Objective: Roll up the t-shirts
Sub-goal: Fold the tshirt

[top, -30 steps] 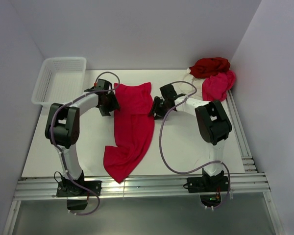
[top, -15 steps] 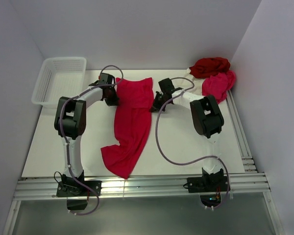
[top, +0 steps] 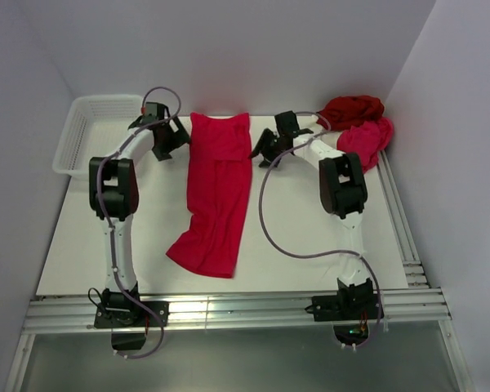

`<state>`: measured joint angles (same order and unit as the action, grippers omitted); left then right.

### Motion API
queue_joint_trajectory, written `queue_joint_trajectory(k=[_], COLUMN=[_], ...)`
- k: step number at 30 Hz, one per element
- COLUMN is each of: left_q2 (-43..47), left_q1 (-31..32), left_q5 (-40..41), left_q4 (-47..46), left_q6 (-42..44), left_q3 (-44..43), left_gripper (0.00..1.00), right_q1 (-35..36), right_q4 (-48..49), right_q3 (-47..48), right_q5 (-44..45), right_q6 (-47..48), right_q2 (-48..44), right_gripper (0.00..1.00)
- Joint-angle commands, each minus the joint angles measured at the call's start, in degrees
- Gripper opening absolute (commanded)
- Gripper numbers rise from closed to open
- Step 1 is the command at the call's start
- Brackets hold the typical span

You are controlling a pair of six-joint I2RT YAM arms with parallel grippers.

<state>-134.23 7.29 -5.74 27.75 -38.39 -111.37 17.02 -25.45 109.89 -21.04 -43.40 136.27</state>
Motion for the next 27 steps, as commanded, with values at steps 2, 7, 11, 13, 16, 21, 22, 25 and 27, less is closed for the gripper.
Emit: queue_joint_trajectory(k=[2, 7, 11, 13, 16, 21, 22, 25, 27], left_q2=[11.8, 31.7, 43.2, 49.6, 56.2, 62.2, 64.0, 66.4, 68.5], left_q1=[-3.2, -3.0, -2.4, -1.3, 0.5, 7.7, 9.3, 14.3, 15.2], left_q5=[1.1, -1.6, -6.5, -6.6, -8.3, -3.1, 0.5, 5.2, 3.8], left_q4=[9.0, 9.6, 7.9, 6.8, 4.1, 6.1, 7.0, 7.8, 4.7], left_q6=[2.4, 0.6, -2.4, -3.0, -3.3, -2.3, -4.0, -7.5, -12.4], left_q3=[10.3, 30.2, 51.9, 57.6, 65.4, 66.8, 66.8, 68.3, 72.9], left_gripper=[1.0, 0.99, 1.0, 1.0, 1.0, 0.99, 0.99, 1.0, 0.99], right_q1=[-0.4, 5.9, 15.5, 21.4, 29.3, 39.9, 41.6, 46.2, 48.4], right_q4=[4.9, 6.0, 10.0, 12.3, 15.8, 20.6, 19.6, 19.4, 22.6], right_q3=[-16.1, -39.7, -53.8, -61.1, -67.9, -70.3, -69.3, -66.5, -67.0], right_q5=[-4.3, -1.3, 2.0, 3.8, 8.3, 16.4, 17.3, 20.7, 20.9], right_q6=[0.7, -1.1, -6.9, -11.3, -17.7, -24.8, -25.3, -27.8, -30.6], right_q2=[-18.7, -34.7, -46.1, -49.2, -52.5, -50.3, -48.0, -44.5, -42.2], right_gripper=[0.62, 0.6, 0.54, 0.53, 0.51, 0.51, 0.51, 0.51, 0.51])
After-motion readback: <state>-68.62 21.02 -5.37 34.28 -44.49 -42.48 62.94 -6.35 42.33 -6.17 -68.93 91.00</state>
